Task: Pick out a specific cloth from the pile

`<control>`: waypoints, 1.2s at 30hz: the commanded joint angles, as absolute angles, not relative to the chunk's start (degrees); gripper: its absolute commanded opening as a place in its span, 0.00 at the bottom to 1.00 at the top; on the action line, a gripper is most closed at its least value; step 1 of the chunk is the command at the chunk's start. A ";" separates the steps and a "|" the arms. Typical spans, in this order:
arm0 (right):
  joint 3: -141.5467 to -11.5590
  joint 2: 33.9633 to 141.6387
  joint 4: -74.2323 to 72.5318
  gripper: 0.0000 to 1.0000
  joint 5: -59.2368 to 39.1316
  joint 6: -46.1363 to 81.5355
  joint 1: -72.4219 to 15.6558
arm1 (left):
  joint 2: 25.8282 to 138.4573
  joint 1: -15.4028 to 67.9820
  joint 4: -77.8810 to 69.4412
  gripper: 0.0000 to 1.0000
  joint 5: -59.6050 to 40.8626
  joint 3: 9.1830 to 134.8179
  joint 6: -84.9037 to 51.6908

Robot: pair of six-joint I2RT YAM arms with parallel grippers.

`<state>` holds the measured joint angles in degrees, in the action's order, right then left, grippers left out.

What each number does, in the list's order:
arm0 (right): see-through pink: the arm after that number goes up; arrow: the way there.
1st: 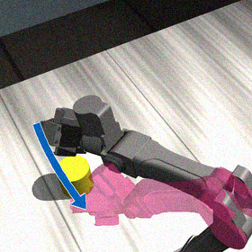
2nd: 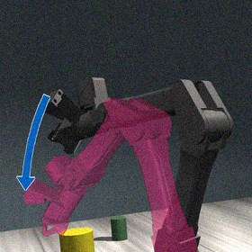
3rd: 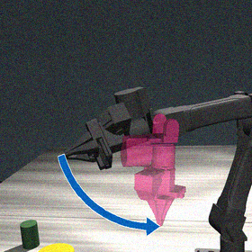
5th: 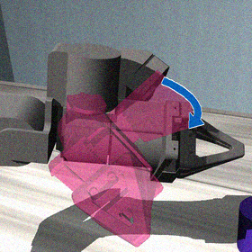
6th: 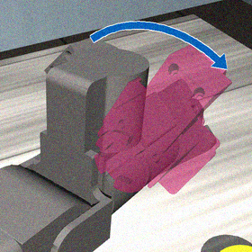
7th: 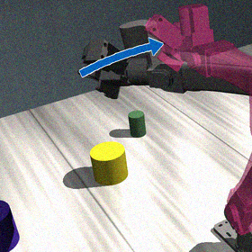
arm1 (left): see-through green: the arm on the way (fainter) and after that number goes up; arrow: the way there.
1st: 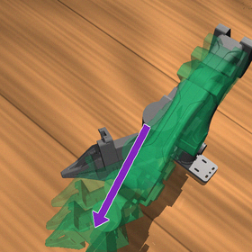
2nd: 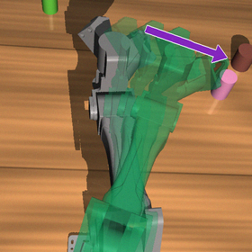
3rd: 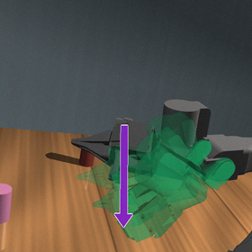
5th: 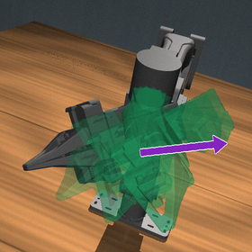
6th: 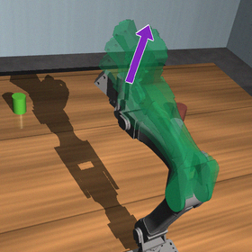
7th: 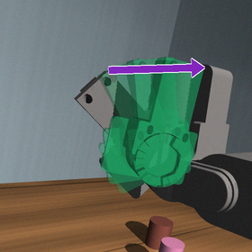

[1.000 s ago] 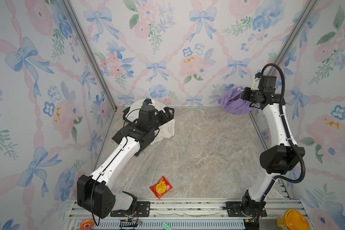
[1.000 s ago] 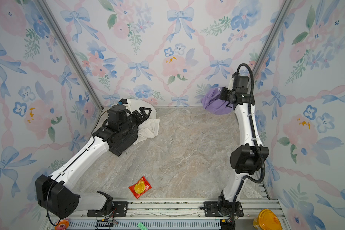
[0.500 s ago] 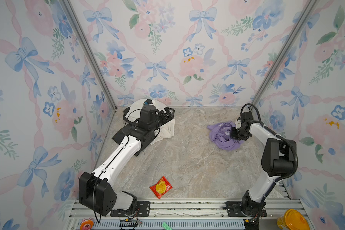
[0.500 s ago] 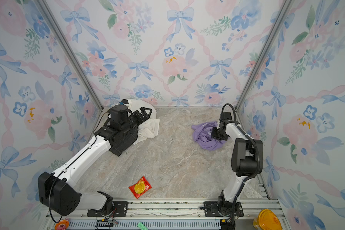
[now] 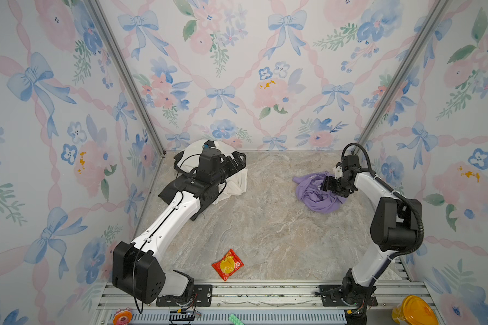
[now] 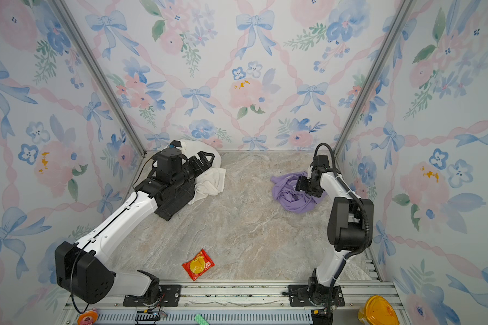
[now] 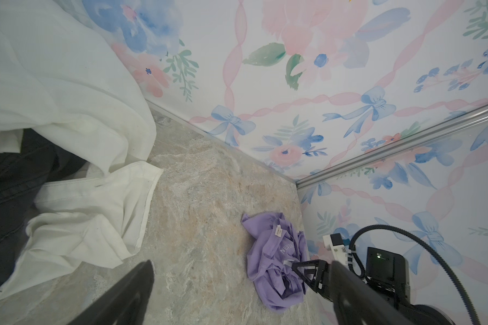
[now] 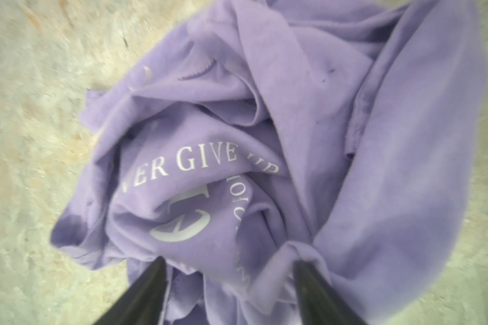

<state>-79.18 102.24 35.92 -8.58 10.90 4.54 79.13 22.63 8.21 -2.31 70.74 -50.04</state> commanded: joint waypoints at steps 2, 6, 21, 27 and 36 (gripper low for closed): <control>-81.57 93.47 35.48 0.97 -9.14 11.06 4.50 | 76.27 21.57 7.30 0.98 2.43 68.66 -46.66; -79.64 86.83 33.56 0.97 -8.04 11.12 4.55 | 74.79 20.79 7.10 0.98 5.82 66.75 -44.79; -62.87 69.24 14.41 0.97 -4.97 7.21 4.72 | 61.98 20.18 -16.09 0.98 23.68 44.94 -30.52; -44.49 63.51 -5.74 0.97 -4.34 3.04 4.76 | 56.83 19.96 -29.37 0.98 36.61 29.56 -21.66; -28.25 65.17 -22.11 0.97 -2.07 0.48 4.83 | 64.55 19.60 -48.94 0.98 38.51 16.59 -7.94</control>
